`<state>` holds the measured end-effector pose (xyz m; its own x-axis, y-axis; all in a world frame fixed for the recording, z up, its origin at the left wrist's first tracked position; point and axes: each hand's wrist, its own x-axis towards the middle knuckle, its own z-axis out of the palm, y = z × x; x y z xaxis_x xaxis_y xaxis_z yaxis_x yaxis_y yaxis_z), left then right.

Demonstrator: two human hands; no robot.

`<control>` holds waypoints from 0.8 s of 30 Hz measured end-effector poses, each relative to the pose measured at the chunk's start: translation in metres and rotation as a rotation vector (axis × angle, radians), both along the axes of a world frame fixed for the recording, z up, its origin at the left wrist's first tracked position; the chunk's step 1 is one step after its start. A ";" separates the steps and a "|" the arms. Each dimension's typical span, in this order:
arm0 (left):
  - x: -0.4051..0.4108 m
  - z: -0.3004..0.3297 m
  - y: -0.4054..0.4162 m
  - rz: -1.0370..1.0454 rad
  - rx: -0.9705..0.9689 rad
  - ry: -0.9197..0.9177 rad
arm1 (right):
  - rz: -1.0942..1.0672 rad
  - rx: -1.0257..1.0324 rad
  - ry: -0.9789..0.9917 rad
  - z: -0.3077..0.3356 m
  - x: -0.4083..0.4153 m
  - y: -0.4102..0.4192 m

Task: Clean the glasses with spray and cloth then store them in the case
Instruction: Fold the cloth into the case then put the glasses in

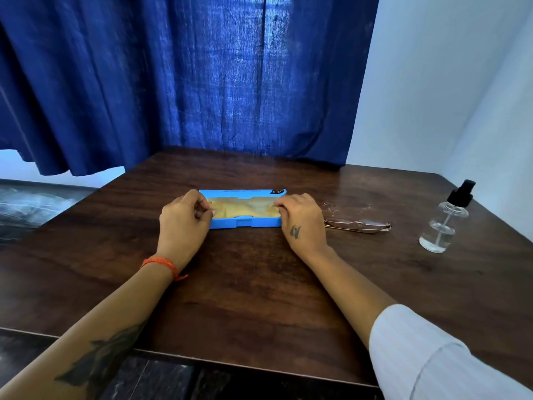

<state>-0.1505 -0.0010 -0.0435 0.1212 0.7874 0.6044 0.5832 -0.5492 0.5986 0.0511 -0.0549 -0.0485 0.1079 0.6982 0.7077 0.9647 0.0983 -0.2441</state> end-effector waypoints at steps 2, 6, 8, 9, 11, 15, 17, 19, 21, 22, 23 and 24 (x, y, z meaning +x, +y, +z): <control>0.000 -0.001 -0.001 -0.005 0.005 0.005 | 0.002 0.035 -0.066 0.000 -0.002 -0.003; 0.000 -0.001 -0.001 -0.004 0.009 0.011 | 0.142 0.050 -0.150 -0.001 -0.013 -0.011; 0.000 -0.001 0.000 -0.007 0.024 0.019 | 0.203 -0.058 -0.161 -0.003 -0.020 -0.010; 0.001 0.000 0.001 -0.009 0.037 0.029 | 0.200 -0.141 -0.158 -0.004 -0.022 -0.009; 0.000 0.002 0.001 -0.011 0.065 0.067 | 0.165 -0.291 -0.176 -0.005 -0.022 -0.006; -0.002 0.009 0.001 -0.017 0.187 0.223 | 0.132 -0.367 -0.202 -0.006 -0.022 -0.006; -0.001 0.010 -0.004 -0.047 0.337 0.374 | 0.117 -0.380 -0.214 -0.007 -0.023 -0.007; 0.001 0.008 -0.010 -0.142 0.424 0.525 | 0.107 -0.382 -0.229 -0.008 -0.023 -0.006; 0.005 0.005 -0.013 -0.234 0.379 0.697 | 0.114 -0.372 -0.239 -0.008 -0.023 -0.006; 0.007 0.003 -0.013 -0.242 0.307 0.772 | 0.122 -0.366 -0.239 -0.007 -0.022 -0.006; 0.007 0.001 -0.012 -0.232 0.220 0.817 | 0.129 -0.364 -0.239 -0.007 -0.022 -0.006; 0.006 -0.001 -0.009 -0.221 0.144 0.836 | 0.136 -0.366 -0.240 -0.007 -0.021 -0.006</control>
